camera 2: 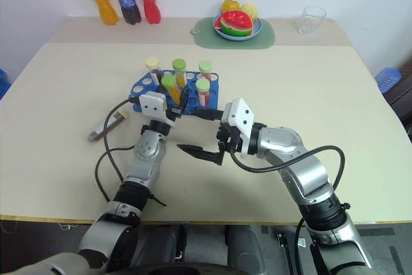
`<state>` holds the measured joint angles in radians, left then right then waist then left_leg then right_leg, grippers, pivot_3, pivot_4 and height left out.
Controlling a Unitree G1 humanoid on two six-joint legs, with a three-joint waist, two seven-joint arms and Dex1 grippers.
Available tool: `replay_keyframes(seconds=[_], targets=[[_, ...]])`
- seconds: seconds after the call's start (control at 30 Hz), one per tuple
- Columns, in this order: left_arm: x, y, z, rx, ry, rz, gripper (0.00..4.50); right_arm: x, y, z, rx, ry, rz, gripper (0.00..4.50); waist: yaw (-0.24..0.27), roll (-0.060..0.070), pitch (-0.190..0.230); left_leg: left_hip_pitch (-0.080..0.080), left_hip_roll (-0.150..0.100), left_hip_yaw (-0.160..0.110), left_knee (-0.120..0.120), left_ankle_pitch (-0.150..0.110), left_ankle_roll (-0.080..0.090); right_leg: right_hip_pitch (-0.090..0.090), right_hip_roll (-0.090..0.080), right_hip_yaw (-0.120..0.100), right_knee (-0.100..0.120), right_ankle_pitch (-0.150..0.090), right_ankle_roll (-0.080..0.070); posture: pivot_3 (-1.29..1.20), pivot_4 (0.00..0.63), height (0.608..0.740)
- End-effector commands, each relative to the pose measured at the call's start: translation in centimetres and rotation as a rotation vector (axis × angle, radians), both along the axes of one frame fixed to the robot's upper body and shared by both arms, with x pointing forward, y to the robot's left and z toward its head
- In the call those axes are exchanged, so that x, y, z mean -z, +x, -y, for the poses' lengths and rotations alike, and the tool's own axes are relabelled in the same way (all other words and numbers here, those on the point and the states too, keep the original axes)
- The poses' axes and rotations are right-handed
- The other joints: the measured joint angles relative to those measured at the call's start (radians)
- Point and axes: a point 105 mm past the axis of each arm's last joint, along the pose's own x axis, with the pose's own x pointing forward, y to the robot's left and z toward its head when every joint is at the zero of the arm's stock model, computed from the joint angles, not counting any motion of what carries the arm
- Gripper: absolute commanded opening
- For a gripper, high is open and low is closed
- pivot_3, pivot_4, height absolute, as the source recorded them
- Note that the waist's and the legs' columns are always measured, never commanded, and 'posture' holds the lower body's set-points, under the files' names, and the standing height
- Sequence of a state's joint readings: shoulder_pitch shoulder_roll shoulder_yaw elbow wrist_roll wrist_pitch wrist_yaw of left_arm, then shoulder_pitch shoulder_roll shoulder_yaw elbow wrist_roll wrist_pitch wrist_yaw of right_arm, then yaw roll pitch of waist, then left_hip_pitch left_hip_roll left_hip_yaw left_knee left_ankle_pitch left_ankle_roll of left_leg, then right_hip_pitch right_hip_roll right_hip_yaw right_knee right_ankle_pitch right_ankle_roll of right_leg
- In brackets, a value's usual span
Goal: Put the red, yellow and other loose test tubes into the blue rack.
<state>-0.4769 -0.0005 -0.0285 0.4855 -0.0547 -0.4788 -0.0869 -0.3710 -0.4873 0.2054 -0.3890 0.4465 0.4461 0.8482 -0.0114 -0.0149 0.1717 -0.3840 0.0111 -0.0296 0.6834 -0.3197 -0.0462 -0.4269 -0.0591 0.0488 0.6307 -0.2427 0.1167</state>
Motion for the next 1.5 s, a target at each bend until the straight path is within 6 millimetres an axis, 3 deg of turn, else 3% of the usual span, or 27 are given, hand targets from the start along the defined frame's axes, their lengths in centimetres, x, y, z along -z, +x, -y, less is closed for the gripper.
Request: replay_keyframes(seconds=[0.03,0.3,0.4,0.57,0.67,0.73,0.87,0.93,1.07,1.2,1.3,1.47,1.5], targets=[[-3.3,-0.9,-1.2,-0.009,-0.064,0.105,4.14,-1.5,-0.2,-0.2,-0.008,0.031,0.056,4.5,0.0,0.0,0.0,0.0,0.0,0.0,0.0,0.0,0.0,0.0,0.0,0.0,0.0,0.0,0.0,0.0,0.15,0.734],[-11.4,-4.2,-6.6,-0.016,-0.138,0.251,4.14,-1.6,-0.1,-0.1,0.001,0.037,0.055,4.5,-0.002,0.0,0.0,0.0,0.001,0.0,0.0,0.0,0.0,0.0,0.0,0.0,0.001,0.0,0.0,0.0,0.15,0.734],[-13.9,-3.5,-9.7,-0.008,-0.108,0.122,4.33,-1.5,-0.1,-0.1,-0.002,0.036,0.053,4.5,-0.002,0.0,0.0,0.0,0.001,-0.001,0.0,0.0,0.0,0.0,0.001,0.0,0.001,0.0,0.0,0.0,0.15,0.734],[-11.7,-2.3,-14.0,-0.051,0.253,-0.331,4.33,-1.4,0.4,0.3,-0.008,0.003,0.062,4.5,-0.015,0.0,0.0,0.003,0.001,0.0,-0.001,0.0,0.001,0.001,0.002,0.0,0.002,0.0,0.0,0.0,0.15,0.734],[-10.0,-2.8,-16.2,-0.013,0.333,-0.618,4.33,-1.4,0.7,1.1,-0.017,-0.049,0.077,4.5,-0.016,0.0,0.001,0.003,0.001,-0.001,-0.001,0.0,0.001,0.001,0.002,0.0,0.002,-0.001,0.0,0.0,0.15,0.734],[-9.7,-3.2,-16.3,0.045,0.395,-0.702,4.33,-1.3,0.6,1.5,-0.037,-0.087,0.081,4.5,-0.011,0.0,0.001,0.003,0.002,-0.001,-0.001,0.0,0.001,0.001,0.002,0.0,0.002,-0.001,0.0,0.0,0.15,0.734],[-6.9,-4.1,-16.8,0.13,0.501,-1.04,4.33,-0.9,-0.5,2.2,-0.099,-0.16,0.075,4.5,-0.003,-0.001,0.002,0.001,0.001,-0.001,-0.001,0.0,0.001,0.001,0.002,0.0,0.001,-0.001,0.0,0.0,0.15,0.734],[-5.6,-4.1,-16.9,0.151,0.555,-1.127,4.33,-0.8,-0.6,2.2,-0.103,-0.166,0.078,4.5,-0.004,0.0,0.002,0.001,0.001,0.0,-0.001,-0.001,0.001,0.001,0.002,0.0,0.001,-0.001,0.0,0.0,0.15,0.734],[-2.0,-3.5,-17.1,0.177,0.656,-1.278,4.33,-0.7,-0.6,2.0,-0.085,-0.16,0.087,4.5,-0.007,0.0,0.002,0.002,0.002,0.0,-0.001,0.0,0.001,0.0,0.003,0.0,0.001,-0.001,0.0,0.0,0.15,0.734],[-0.9,-2.7,-16.5,0.23,0.688,-1.316,4.33,-0.5,-0.9,1.9,-0.072,-0.151,0.081,4.5,-0.005,-0.001,0.002,-0.001,0.002,0.0,-0.001,0.0,0.001,-0.002,0.003,0.0,0.001,-0.001,0.0,0.0,0.15,0.734],[-0.5,-2.4,-16.4,0.255,0.742,-1.329,3.47,-0.3,-1.2,1.9,-0.063,-0.148,0.075,4.5,0.0,-0.001,0.002,-0.002,0.002,0.0,0.0,0.0,0.001,-0.002,0.003,0.0,0.001,-0.001,0.0,0.0,0.15,0.734],[-0.5,-2.4,-17.4,0.234,0.769,-1.344,0.97,-0.2,-1.4,1.9,-0.05,-0.147,0.069,4.5,-0.006,-0.001,0.002,-0.002,0.002,0.0,0.0,0.0,0.001,-0.003,0.003,0.0,0.001,-0.001,0.0,0.0,0.15,0.734],[-0.6,-2.4,-17.7,0.225,0.773,-1.345,0.74,-0.1,-1.4,1.9,-0.049,-0.147,0.069,4.5,-0.007,-0.001,0.002,-0.002,0.002,0.0,0.0,0.0,0.001,-0.003,0.003,0.0,0.002,-0.001,0.0,0.0,0.15,0.734]])
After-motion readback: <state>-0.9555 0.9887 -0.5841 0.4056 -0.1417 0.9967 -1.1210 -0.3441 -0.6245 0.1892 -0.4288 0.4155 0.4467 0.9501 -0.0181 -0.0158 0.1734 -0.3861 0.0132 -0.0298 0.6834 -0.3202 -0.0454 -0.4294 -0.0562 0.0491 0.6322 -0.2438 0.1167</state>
